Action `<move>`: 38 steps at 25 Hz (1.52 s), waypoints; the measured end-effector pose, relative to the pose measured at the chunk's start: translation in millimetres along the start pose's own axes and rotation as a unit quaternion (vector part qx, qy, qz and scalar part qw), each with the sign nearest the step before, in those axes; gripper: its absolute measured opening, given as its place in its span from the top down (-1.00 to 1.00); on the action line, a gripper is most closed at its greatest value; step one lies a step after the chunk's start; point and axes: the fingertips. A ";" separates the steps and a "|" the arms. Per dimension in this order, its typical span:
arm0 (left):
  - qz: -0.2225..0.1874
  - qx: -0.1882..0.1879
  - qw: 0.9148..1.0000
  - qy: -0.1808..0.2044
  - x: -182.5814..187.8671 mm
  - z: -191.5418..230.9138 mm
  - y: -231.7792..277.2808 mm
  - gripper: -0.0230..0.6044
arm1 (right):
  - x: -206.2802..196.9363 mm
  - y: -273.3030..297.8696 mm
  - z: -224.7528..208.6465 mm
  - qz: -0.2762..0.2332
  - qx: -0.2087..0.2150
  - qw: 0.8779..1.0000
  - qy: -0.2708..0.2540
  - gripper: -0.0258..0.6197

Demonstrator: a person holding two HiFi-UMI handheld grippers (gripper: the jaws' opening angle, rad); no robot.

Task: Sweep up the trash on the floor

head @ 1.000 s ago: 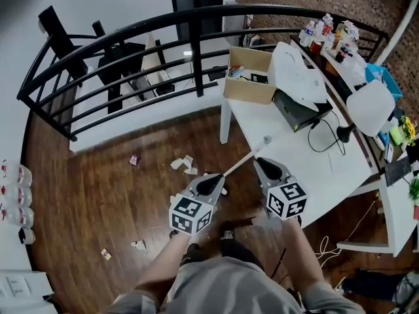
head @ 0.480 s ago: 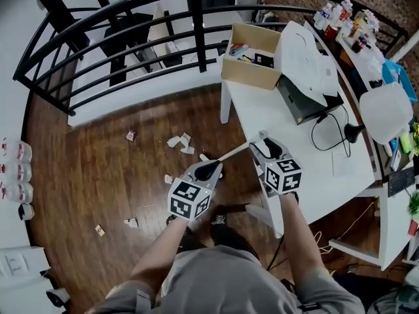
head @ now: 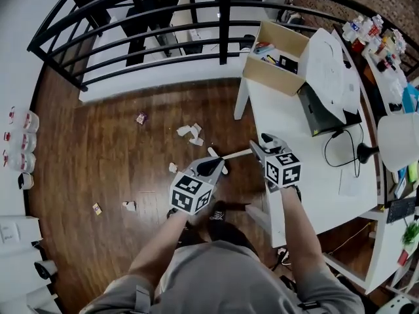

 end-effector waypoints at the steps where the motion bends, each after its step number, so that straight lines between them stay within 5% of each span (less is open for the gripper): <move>1: -0.001 0.005 1.000 -0.002 0.8 3.7 -0.8 0.91 | 1.1 2.9 2.2 0.004 0.004 1.000 -0.004 0.39; 4: -0.003 0.020 1.000 -0.010 1.0 16.8 -5.4 0.91 | 3.5 10.5 13.3 0.015 0.017 1.000 -0.019 0.70; 19: 0.005 0.054 0.998 -0.031 -47.1 56.8 -39.0 0.91 | 45.5 47.3 113.9 0.011 0.087 0.993 -0.085 0.75; 25: -0.026 0.044 0.998 -0.031 -58.0 64.8 -73.8 0.90 | 77.2 42.2 189.1 -0.002 0.128 0.985 -0.113 0.75; 38: -0.038 0.086 0.995 -0.032 -93.7 122.1 -164.3 0.42 | 142.4 41.8 399.9 -0.036 0.242 0.957 -0.156 0.74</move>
Point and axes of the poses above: the fingertips, and each gripper's own axes: y forward along the fingers, z to its left, x out of its top, and after that the axes turned 11 degrees about x, right-handed
